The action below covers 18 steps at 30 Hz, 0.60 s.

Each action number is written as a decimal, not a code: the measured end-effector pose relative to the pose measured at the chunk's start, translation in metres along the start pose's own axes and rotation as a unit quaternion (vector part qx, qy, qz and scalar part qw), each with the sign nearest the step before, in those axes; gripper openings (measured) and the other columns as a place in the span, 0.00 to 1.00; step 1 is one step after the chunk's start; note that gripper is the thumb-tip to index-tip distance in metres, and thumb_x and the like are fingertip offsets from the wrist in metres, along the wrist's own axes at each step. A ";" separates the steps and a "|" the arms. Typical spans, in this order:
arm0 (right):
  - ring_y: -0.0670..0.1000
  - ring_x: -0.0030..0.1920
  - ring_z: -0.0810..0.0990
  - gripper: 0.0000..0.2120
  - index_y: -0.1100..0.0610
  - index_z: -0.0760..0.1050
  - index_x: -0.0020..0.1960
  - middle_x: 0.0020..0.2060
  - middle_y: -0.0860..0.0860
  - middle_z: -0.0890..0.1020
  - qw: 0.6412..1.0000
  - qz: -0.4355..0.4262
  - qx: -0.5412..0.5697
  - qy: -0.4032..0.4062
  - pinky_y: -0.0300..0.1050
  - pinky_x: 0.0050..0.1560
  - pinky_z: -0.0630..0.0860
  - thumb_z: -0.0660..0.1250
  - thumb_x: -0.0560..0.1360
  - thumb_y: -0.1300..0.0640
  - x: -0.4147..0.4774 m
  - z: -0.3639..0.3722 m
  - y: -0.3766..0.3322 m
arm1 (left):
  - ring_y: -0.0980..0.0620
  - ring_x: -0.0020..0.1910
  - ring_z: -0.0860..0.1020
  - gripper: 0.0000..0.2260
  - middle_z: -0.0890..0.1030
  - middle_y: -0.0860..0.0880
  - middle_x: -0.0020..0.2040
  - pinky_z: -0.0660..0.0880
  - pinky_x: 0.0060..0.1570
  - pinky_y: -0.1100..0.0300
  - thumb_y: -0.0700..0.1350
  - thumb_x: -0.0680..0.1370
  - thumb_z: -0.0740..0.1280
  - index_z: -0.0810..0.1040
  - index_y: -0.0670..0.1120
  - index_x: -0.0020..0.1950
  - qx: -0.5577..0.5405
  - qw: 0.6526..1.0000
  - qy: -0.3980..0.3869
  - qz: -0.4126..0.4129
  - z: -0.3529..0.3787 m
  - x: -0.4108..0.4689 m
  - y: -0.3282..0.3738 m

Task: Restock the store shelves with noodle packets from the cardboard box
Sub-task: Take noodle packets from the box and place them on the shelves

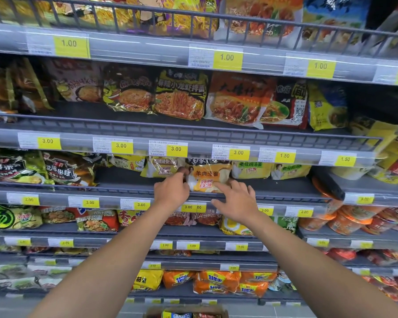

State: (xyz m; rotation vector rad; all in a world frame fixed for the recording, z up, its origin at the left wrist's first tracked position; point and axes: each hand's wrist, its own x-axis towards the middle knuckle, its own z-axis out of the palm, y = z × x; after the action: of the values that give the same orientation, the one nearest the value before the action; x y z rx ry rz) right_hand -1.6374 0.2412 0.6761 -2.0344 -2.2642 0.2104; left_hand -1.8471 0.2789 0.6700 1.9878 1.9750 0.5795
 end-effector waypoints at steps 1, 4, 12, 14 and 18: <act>0.57 0.77 0.56 0.30 0.35 0.56 0.78 0.77 0.55 0.62 1.000 -0.001 -0.003 -0.009 0.65 0.77 0.48 0.57 0.77 0.34 -0.001 0.000 0.001 | 0.42 0.57 0.80 0.16 0.83 0.49 0.55 0.70 0.61 0.44 0.50 0.81 0.60 0.69 0.56 0.69 0.003 1.000 -0.006 0.006 0.000 -0.003 -0.001; 0.57 0.79 0.51 0.31 0.36 0.53 0.78 0.79 0.56 0.56 1.000 0.004 -0.008 -0.021 0.66 0.77 0.45 0.58 0.78 0.34 -0.006 0.002 0.000 | 0.44 0.64 0.77 0.20 0.81 0.50 0.60 0.55 0.75 0.35 0.54 0.81 0.61 0.68 0.54 0.73 0.017 0.999 -0.001 0.028 -0.001 -0.015 -0.004; 0.56 0.80 0.47 0.37 0.40 0.54 0.79 0.81 0.51 0.47 0.996 0.030 0.019 0.079 0.62 0.78 0.48 0.62 0.75 0.33 -0.038 0.020 -0.014 | 0.48 0.81 0.52 0.33 0.58 0.51 0.81 0.42 0.77 0.34 0.63 0.79 0.62 0.55 0.56 0.81 0.033 0.995 0.020 0.094 -0.003 -0.050 -0.036; 0.56 0.80 0.48 0.38 0.41 0.54 0.80 0.81 0.52 0.48 0.995 0.030 0.019 0.099 0.62 0.78 0.49 0.63 0.74 0.32 -0.046 0.026 -0.024 | 0.49 0.82 0.47 0.36 0.53 0.52 0.83 0.42 0.77 0.35 0.65 0.78 0.63 0.52 0.57 0.82 0.034 0.994 0.019 0.101 -0.004 -0.062 -0.047; 0.56 0.80 0.52 0.41 0.43 0.54 0.80 0.81 0.52 0.51 0.992 0.025 0.018 0.123 0.63 0.77 0.54 0.64 0.73 0.30 -0.062 0.045 -0.041 | 0.50 0.82 0.45 0.39 0.50 0.53 0.83 0.45 0.78 0.37 0.68 0.76 0.64 0.51 0.58 0.82 0.039 0.994 0.019 0.102 -0.004 -0.089 -0.072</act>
State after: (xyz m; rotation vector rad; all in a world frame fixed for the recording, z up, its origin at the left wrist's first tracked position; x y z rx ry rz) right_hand -1.6777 0.1730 0.6394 -1.9766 -2.0498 0.0036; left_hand -1.9111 0.1919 0.6320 2.2614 1.8544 0.5974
